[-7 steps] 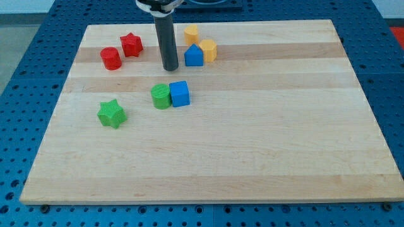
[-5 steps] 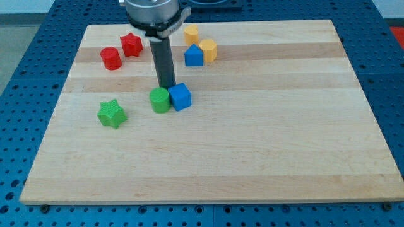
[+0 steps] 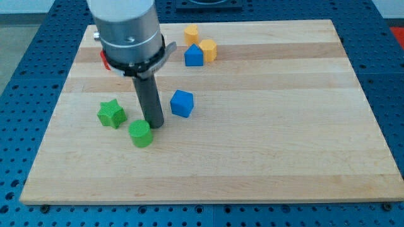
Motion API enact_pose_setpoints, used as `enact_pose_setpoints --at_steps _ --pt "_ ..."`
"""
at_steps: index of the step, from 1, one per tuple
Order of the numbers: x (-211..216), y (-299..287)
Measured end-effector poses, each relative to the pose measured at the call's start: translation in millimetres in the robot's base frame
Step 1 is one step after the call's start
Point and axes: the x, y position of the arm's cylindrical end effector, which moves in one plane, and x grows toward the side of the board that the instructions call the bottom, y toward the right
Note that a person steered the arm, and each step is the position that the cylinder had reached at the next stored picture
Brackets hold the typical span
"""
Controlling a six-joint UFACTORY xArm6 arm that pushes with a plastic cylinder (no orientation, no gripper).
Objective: Separate green circle and the blue cube
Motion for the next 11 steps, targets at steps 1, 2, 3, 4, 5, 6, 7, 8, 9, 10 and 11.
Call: enact_pose_setpoints --at_steps 1,2,3,4,5,6,7,8,9,10,11 --pt "-5 22" --pt "-31 41" --pt "-43 41" --pt "-98 41" --pt "-102 41" --pt "-97 41" --pt "-33 41" --pt "-18 79" --pt "-35 95" --pt "-59 95" --pt "-90 95"
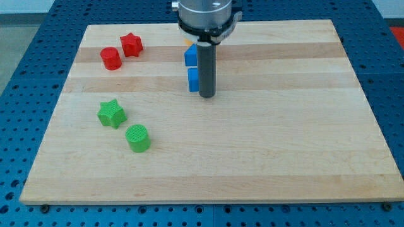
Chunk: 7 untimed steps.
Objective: Separate green circle and the blue cube
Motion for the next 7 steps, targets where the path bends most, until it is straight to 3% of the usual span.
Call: enact_pose_setpoints --at_steps 1,2,7 --pt "-41 -5" --pt "-56 -6" --pt "-79 -4"
